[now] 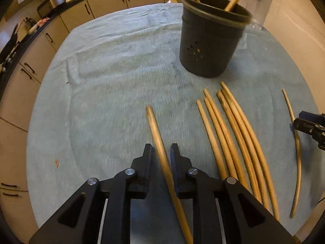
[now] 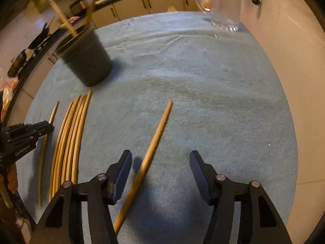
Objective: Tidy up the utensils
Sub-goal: 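Lower the left tool onto a chopstick while the right tool grasps another chopstick, then carry both held chopsticks upright above the black holder cup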
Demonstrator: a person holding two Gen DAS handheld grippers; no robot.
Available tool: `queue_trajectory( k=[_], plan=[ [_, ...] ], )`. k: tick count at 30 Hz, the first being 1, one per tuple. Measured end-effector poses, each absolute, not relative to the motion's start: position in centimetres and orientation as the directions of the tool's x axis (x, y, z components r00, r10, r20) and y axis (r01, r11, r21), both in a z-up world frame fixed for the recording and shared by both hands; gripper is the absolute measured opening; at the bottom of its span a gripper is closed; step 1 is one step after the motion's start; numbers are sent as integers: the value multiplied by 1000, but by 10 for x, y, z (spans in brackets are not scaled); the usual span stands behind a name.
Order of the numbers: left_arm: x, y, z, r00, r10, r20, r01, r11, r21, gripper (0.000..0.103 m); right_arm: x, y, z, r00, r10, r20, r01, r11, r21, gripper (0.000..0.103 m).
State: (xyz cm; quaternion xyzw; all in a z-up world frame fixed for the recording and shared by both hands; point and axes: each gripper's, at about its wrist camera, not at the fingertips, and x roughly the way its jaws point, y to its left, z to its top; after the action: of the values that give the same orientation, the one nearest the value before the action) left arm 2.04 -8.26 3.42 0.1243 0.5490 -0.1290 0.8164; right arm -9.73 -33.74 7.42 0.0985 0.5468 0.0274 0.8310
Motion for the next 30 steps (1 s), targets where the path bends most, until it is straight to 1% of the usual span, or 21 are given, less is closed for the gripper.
queue_trajectory(
  k=[3, 9, 10, 11, 12, 13, 14, 16, 20, 25, 30],
  plan=[
    [37, -84, 34, 354, -88, -931, 345, 938, 43, 17, -81, -338, 75, 351, 135, -927, 90, 980, 177, 56],
    [44, -95, 33, 363, -78, -928, 350, 935, 59, 17, -45, -314, 75, 272, 11, -962, 69, 997, 31, 55],
    [41, -96, 34, 369, -81, -926, 351, 935, 58, 16, -40, -311, 75, 271, 0, -963, 72, 997, 20, 46],
    [40, -97, 33, 381, -85, -921, 347, 936, 58, 14, -37, -309, 77, 276, -6, -961, 75, 997, 15, 29],
    [37, -98, 33, 389, -102, -916, 349, 936, 44, 8, -35, -307, 78, 282, -4, -959, 72, 997, 17, 20],
    [34, -98, 34, 397, -107, -911, 343, 938, 39, 7, -34, -307, 78, 287, -4, -958, 75, 997, 18, 9],
    [26, -97, 34, 403, -109, -909, 337, 941, 37, 7, -35, -308, 79, 290, 1, -957, 82, 996, 26, 8],
    [17, -91, 40, 428, -131, -894, 323, 946, 16, 7, -41, -311, 85, 325, 58, -944, 87, 992, 91, 6],
    [-7, -81, 74, 513, -167, -842, 311, 951, 1, 7, -66, -310, 119, 442, 81, -893, 77, 989, 128, 6],
    [-46, -72, 128, 644, -206, -737, 304, 953, -1, 7, -104, -309, 170, 595, 96, -798, 48, 987, 155, 6],
    [-90, -62, 163, 737, -227, -637, 292, 957, -3, 7, -151, -305, 211, 703, 101, -704, 20, 987, 162, 6]
  ],
)
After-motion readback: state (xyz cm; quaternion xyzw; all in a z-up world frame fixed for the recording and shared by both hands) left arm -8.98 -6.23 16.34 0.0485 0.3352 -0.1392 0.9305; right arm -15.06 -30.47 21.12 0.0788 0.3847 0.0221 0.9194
